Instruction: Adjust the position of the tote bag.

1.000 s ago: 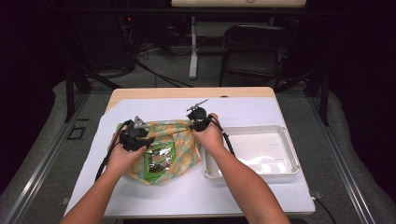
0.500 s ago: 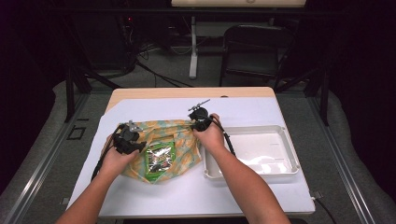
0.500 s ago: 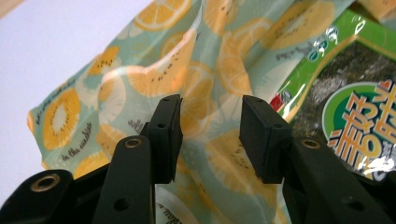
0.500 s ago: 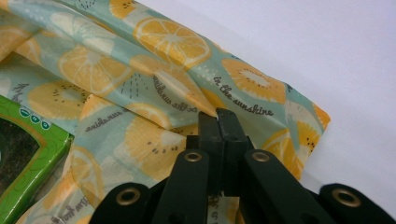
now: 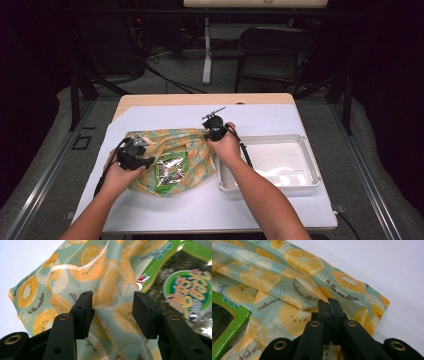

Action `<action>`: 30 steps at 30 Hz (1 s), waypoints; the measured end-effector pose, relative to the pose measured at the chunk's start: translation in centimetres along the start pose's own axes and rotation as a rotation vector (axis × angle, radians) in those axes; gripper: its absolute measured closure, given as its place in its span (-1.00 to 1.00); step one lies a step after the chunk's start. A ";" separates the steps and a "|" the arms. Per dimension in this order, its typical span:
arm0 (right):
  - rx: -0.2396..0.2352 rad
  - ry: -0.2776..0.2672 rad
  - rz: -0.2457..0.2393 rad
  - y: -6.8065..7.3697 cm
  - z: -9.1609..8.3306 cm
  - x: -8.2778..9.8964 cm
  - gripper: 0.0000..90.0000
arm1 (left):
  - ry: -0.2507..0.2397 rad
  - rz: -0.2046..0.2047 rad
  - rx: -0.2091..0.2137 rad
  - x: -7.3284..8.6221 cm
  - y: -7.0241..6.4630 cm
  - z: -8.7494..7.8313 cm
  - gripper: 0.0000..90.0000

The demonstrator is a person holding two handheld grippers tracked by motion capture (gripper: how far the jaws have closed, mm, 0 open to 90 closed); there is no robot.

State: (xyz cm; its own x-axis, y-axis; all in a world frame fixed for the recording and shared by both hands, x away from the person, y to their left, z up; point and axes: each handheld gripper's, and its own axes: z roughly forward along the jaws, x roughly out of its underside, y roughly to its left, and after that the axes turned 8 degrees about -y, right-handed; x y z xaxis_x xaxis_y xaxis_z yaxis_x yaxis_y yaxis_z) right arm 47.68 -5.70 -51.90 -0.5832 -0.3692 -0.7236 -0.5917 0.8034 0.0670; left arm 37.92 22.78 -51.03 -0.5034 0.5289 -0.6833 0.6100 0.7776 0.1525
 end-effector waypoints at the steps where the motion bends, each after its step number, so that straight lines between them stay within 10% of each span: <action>1: -0.001 0.000 0.002 0.0 0.0 0.0 1.00 | -0.004 0.007 0.007 0.0 -0.1 -0.3 0.09; 6: -0.002 0.000 -0.001 0.0 0.0 0.0 1.00 | 0.001 0.024 0.034 0.4 -0.9 -0.7 -0.03; 20: -0.010 0.016 -0.009 0.1 -0.2 -0.1 0.99 | 0.106 0.072 -0.103 0.9 -0.5 2.0 0.00; 30: -0.019 0.007 -0.005 0.3 0.1 0.2 0.96 | 0.103 0.025 -0.109 1.0 0.2 3.4 0.07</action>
State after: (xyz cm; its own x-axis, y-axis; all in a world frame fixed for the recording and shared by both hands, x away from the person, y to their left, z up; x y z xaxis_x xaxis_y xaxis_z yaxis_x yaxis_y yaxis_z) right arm 47.45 -5.51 -52.09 -0.5841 -0.3760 -0.7194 -0.6048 0.7926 0.0769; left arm 39.61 22.27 -54.08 -0.5527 0.5765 -0.6019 0.5558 0.7931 0.2492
